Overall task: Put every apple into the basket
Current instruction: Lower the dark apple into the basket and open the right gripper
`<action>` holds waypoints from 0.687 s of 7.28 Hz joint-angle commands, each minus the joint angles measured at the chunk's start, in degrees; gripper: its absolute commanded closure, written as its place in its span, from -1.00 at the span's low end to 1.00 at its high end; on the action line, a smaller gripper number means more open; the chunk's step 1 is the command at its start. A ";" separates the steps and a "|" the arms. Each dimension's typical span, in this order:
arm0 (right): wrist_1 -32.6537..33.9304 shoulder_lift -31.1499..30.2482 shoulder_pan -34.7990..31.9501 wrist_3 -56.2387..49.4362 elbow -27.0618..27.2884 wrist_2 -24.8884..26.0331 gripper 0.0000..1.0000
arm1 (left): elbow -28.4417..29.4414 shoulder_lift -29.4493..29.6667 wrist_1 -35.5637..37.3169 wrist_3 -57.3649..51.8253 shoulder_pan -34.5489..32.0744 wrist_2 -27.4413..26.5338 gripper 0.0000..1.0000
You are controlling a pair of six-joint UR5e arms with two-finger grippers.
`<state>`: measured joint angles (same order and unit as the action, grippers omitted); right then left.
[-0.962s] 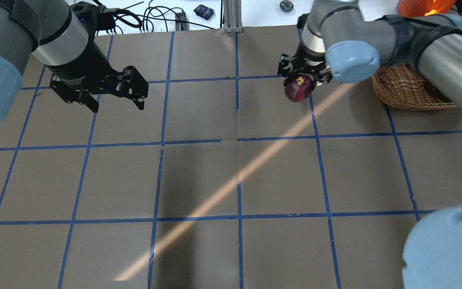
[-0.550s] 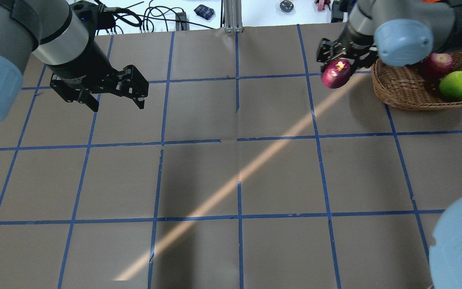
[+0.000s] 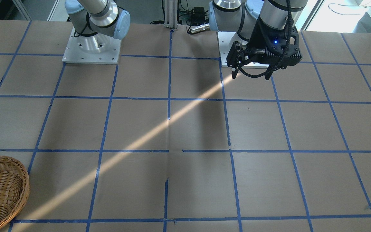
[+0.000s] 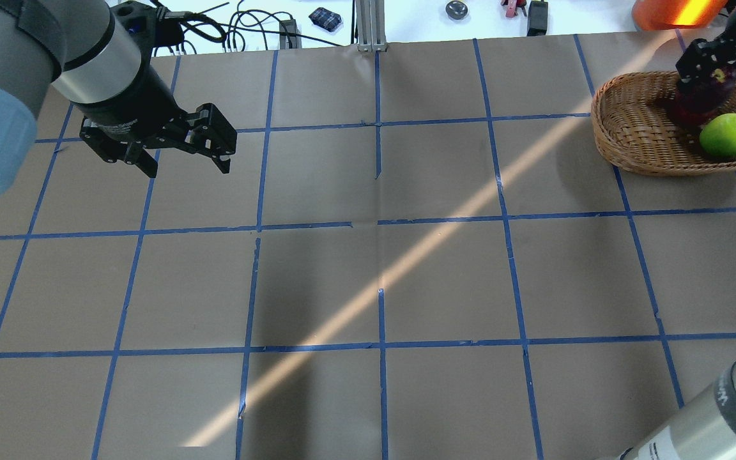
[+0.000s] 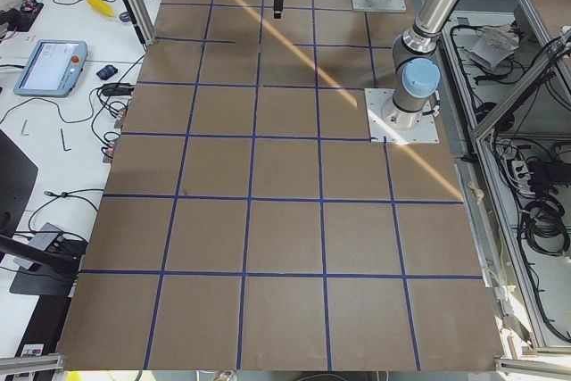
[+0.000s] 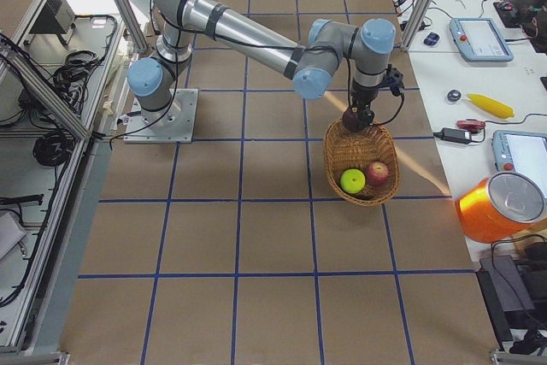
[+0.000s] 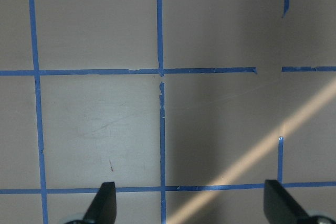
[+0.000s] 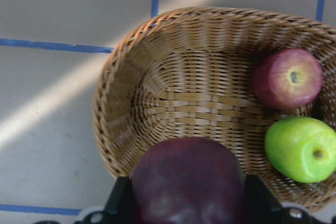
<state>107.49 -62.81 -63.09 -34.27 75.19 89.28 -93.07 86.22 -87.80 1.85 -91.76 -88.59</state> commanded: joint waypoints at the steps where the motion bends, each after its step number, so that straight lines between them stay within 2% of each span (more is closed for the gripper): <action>1: 2.27 4.68 4.27 -7.81 -2.31 -0.16 1.00 | 0.00 0.00 0.00 0.00 0.00 0.00 -1.00; 3: 2.20 9.52 5.69 -8.45 -8.19 -0.33 1.00 | -0.09 0.00 -0.09 0.00 0.00 -0.09 -1.00; 5: 2.02 10.68 5.69 -8.36 -8.31 -0.24 1.00 | -0.09 0.00 0.00 0.00 -0.09 -0.09 -1.00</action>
<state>109.67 -52.95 -57.48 -42.61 67.26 89.01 -93.15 86.22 -87.86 1.85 -91.81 -88.67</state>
